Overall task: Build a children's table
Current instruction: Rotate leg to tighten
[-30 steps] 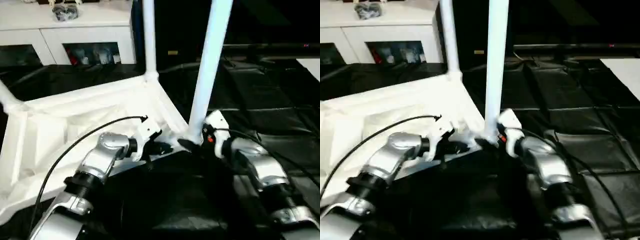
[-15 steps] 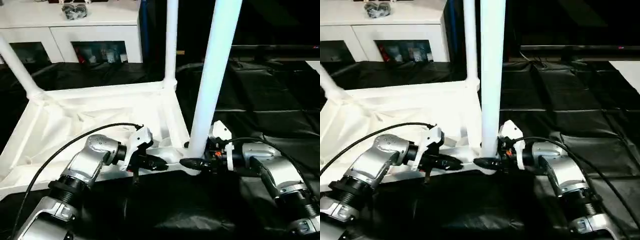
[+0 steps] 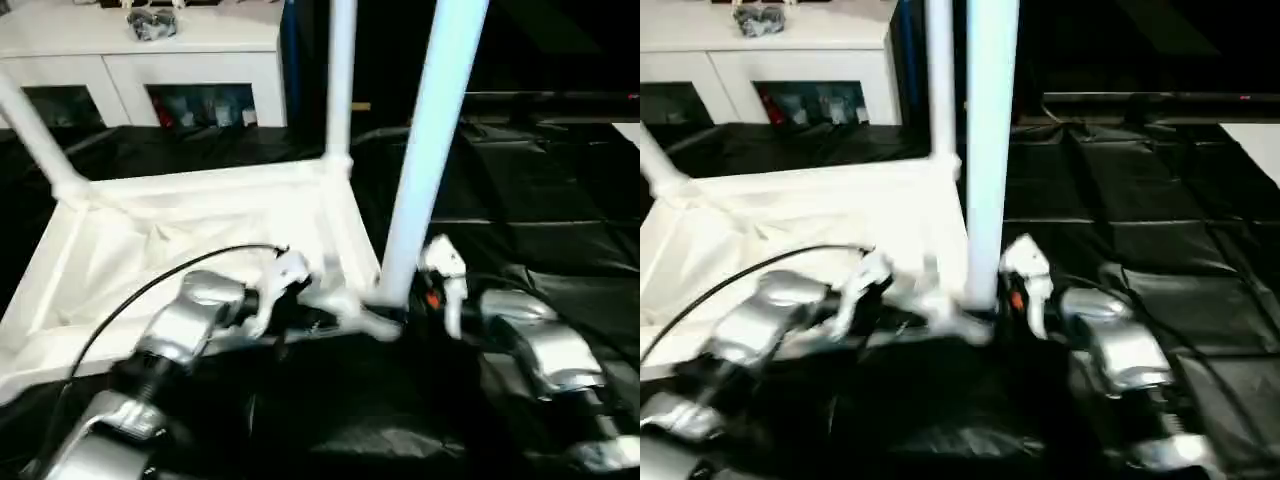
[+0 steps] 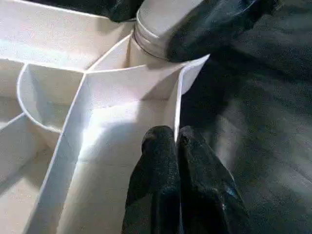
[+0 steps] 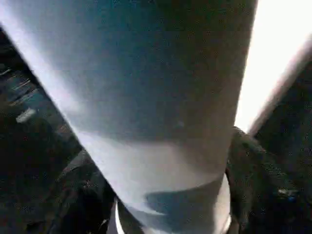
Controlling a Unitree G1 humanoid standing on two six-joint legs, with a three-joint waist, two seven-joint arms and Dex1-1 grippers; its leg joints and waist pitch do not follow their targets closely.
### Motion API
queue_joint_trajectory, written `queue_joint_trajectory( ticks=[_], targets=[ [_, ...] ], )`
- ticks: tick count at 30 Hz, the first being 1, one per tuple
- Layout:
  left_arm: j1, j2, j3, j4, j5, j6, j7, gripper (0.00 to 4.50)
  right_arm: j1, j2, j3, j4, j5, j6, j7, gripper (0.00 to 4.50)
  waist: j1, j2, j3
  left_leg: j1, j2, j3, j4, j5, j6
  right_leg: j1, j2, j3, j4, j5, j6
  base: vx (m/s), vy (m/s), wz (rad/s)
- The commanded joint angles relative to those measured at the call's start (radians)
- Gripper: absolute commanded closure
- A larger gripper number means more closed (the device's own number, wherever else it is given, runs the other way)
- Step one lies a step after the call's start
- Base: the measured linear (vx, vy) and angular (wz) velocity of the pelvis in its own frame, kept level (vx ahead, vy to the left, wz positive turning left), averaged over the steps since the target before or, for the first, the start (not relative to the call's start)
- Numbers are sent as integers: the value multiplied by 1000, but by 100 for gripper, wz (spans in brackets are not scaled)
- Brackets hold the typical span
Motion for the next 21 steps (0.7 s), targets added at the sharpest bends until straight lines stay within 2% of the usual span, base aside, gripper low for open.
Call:
queue_joint_trajectory(
  ticks=[1, 4, 5, 7, 9, 10, 11, 13, 16, 17, 18, 21],
  targets=[
    [-61, -65, 38, 18, -1, 4, 153, 450, -11, 72, 45, 94, -48, 14, -133, 181, -11, -9, -54, 12, 28, -20, -73, -220, -6, 41, -59, 34, -90, -306, -199, 0, 0, 0],
    [-75, -90, 45, 32, 4, 4, 201, 450, -38, 108, 20, 146, -57, 25, -232, 181, -18, -8, -56, 10, 28, -20, -72, -216, 0, 43, -58, 35, -90, -285, -192, 0, 0, 0],
    [-91, -119, 52, 53, 11, 2, 257, 450, -75, 151, -5, 204, -62, 37, -334, 181, -23, -5, -59, 8, 27, -19, -71, -196, 3, 43, -57, 35, -86, -243, -199, 0, 0, 0],
    [-101, -138, 52, 68, 22, -15, 290, 450, -100, 185, 10, 230, -71, 29, -344, 181, -27, -3, -61, 9, 25, -18, -68, -188, 7, 44, -55, 34, -85, -215, -210, 0, 0, 0],
    [-103, -148, 43, 73, 29, -34, 284, 450, -112, 212, 28, 235, -92, 0, -332, 181, -28, -4, -62, 3, 25, -19, -67, -168, 20, 49, -56, 33, -80, -171, -218, 0, 0, 0],
    [-102, -152, 40, 71, 28, -37, 275, 450, -118, 223, 29, 241, -96, -18, -330, 125, -28, -3, -64, 3, 26, -19, -66, -160, 25, 50, -57, 33, -78, -152, -222, 0, 0, 0],
    [-96, -150, 33, 60, 24, -43, 252, 450, -122, 228, 28, 241, -89, -22, -315, 112, -31, -4, -64, 2, 26, -18, -65, -153, 37, 51, -56, 33, -76, -123, -233, 0, 0, 0],
    [-80, -139, 19, 37, 15, -55, 211, 450, -125, 223, 31, 235, -71, -17, -278, 106, -32, -2, -62, 3, 26, -17, -65, -163, 44, 50, -56, 33, -77, -129, -241, 0, 0, 0],
    [-68, -127, 12, 24, 7, -71, 185, 450, -125, 212, 30, 230, -58, -16, -250, 67, -35, -2, -62, 4, 28, -18, -67, -178, 46, 51, -57, 33, -78, -146, -241, 0, 0, 0],
    [-62, -118, 9, 18, 2, -74, 166, 450, -124, 199, 36, 225, -61, -27, -230, 63, -34, -10, -62, 3, 28, -18, -66, -175, 50, 53, -59, 34, -76, -149, -243, 0, 0, 0],
    [-53, -107, 6, 10, -3, -83, 137, 450, -120, 176, 50, 210, -68, -47, -188, 45, -34, -7, -62, 3, 30, -18, -66, -173, 52, 52, -59, 34, -77, -150, -244, 0, 0, 0],
    [-34, -79, -1, -14, -14, -92, 74, 450, -92, 120, 74, 140, -55, -60, -61, 31, -33, -7, -63, 3, 31, -17, -64, -158, 65, 52, -58, 35, -74, -122, -248, 0, 0, 0]
  ],
)
